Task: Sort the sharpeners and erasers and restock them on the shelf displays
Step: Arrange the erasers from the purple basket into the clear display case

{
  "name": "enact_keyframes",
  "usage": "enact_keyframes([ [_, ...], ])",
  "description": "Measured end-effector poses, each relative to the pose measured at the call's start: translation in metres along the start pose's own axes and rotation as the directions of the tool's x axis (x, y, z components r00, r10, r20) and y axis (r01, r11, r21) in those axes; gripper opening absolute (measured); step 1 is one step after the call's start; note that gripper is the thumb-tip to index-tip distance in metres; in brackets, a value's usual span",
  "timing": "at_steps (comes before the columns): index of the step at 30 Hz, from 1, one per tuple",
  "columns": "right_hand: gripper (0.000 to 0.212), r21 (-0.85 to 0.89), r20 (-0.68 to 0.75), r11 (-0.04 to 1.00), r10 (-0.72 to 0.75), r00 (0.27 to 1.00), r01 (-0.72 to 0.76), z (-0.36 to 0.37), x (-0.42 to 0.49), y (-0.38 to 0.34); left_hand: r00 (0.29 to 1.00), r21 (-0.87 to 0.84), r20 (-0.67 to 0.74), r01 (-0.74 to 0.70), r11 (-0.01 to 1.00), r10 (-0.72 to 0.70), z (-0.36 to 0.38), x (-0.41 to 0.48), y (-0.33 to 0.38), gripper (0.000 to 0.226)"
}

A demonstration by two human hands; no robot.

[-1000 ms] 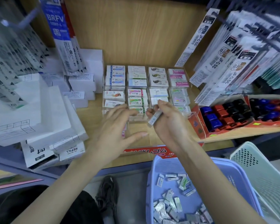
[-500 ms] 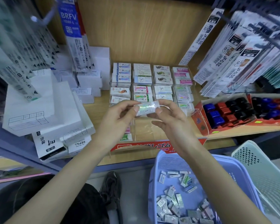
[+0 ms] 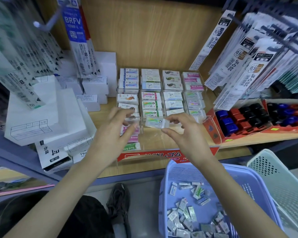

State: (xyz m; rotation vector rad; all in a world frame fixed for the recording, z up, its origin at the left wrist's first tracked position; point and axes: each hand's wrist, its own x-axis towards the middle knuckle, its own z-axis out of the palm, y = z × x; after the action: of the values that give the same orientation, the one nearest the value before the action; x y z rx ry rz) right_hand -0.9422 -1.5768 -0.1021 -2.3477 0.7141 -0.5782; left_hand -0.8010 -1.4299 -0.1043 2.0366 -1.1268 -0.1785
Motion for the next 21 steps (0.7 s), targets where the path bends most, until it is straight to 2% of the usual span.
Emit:
enact_keyframes([
  [5,0.027,-0.081,-0.057,0.997,0.002,0.998,-0.007,-0.004,-0.005,0.022,0.995,0.049,-0.04,0.094,0.994,-0.092,-0.009,-0.012,-0.021,0.043],
  [9,0.028,-0.018,-0.188,0.987,0.151,0.971,-0.157,-0.028,0.002,0.053,0.994,0.1,-0.004,0.106,0.989,-0.107,0.001,-0.018,-0.031,0.063],
  [11,0.029,-0.033,-0.2,0.981,0.182,0.963,-0.192,-0.043,0.011,0.067,0.995,0.095,0.025,0.09,0.991,-0.093,0.008,-0.015,-0.031,0.071],
  [14,0.031,-0.234,-0.161,0.964,0.092,0.983,-0.129,-0.061,0.025,0.083,0.984,0.072,0.093,0.143,0.987,-0.149,0.022,-0.012,-0.022,0.09],
  [16,0.032,-0.312,-0.118,0.946,0.055,0.991,-0.09,-0.067,0.031,0.09,0.97,0.124,0.129,0.191,0.974,-0.207,0.03,-0.011,-0.014,0.102],
  [21,0.024,-0.459,-0.074,0.888,-0.056,0.996,0.016,-0.063,0.035,0.098,0.958,0.239,0.104,0.237,0.942,-0.268,0.038,-0.009,-0.008,0.105],
])
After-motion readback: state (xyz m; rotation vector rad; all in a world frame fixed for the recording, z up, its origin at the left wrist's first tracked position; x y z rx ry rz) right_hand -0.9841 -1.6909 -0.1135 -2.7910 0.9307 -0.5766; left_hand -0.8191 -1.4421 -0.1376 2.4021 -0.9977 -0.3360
